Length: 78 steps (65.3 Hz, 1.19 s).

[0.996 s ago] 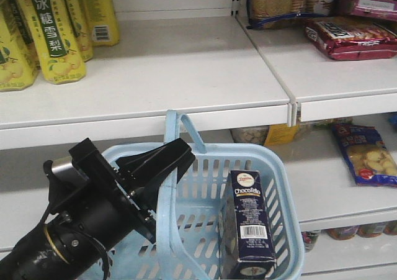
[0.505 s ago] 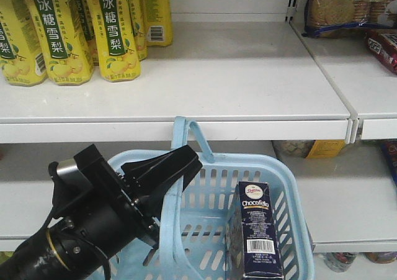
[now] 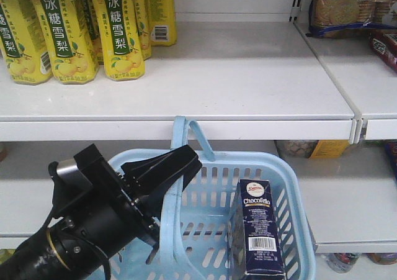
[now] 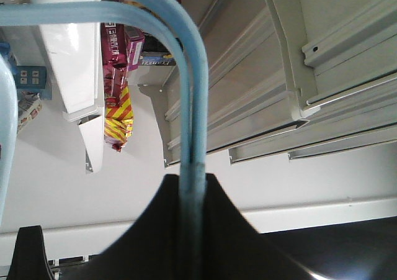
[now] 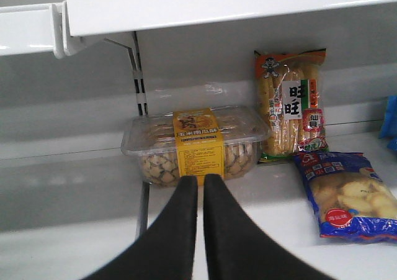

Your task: Left arm holds basket, right arm returns cookies

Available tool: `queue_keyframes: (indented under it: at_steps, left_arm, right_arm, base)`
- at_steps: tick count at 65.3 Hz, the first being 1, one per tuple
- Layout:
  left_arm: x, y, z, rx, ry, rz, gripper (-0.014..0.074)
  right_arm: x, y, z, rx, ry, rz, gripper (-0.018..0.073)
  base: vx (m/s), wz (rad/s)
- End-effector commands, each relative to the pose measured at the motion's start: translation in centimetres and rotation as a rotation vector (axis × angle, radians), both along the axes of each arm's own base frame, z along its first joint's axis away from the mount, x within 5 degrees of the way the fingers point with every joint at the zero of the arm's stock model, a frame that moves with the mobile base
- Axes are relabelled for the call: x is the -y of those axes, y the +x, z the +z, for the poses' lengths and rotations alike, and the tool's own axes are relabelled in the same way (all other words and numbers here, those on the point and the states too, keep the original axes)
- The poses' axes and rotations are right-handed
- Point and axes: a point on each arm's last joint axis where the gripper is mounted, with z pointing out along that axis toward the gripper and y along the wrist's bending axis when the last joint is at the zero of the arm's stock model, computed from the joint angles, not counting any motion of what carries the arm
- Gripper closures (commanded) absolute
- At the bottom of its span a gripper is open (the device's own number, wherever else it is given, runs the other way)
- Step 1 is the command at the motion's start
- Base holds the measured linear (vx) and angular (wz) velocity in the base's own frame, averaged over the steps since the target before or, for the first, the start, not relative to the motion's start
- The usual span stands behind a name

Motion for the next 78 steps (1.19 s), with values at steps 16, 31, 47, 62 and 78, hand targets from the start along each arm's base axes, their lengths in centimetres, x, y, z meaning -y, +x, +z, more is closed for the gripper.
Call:
queue_keyframes:
  at_steps: [16,31,47,62,78]
  left_arm:
    - [-0.83,-0.07,2.98,0.129,-0.196,0.041,0.0599]
    - [-0.83,-0.07,2.98,0.129,-0.196,0.041,0.0599]
    - [-0.83,-0.07,2.98,0.129,-0.196,0.041,0.0599]
    - [-0.83,-0.07,2.98,0.129,-0.196,0.041,0.0599]
    - [-0.83,-0.07,2.98,0.129,-0.196,0.041,0.0599]
  right_arm:
    - [0.01,0.0,0.15,0.069,-0.023,0.0,0.0565]
    - [0.01,0.0,0.15,0.069,-0.023,0.0,0.0565]
    - [0.01,0.0,0.15,0.069,-0.023,0.0,0.0565]
    - [0.01,0.0,0.15,0.069,-0.023,0.0,0.0565]
    - [0.01,0.0,0.15,0.069,-0.023,0.0,0.0565]
  base:
    - [-0.01,0.05]
    - [-0.01,0.06]
    - [0.0,0.0]
    - [0.0,0.0]
    - [0.0,0.0]
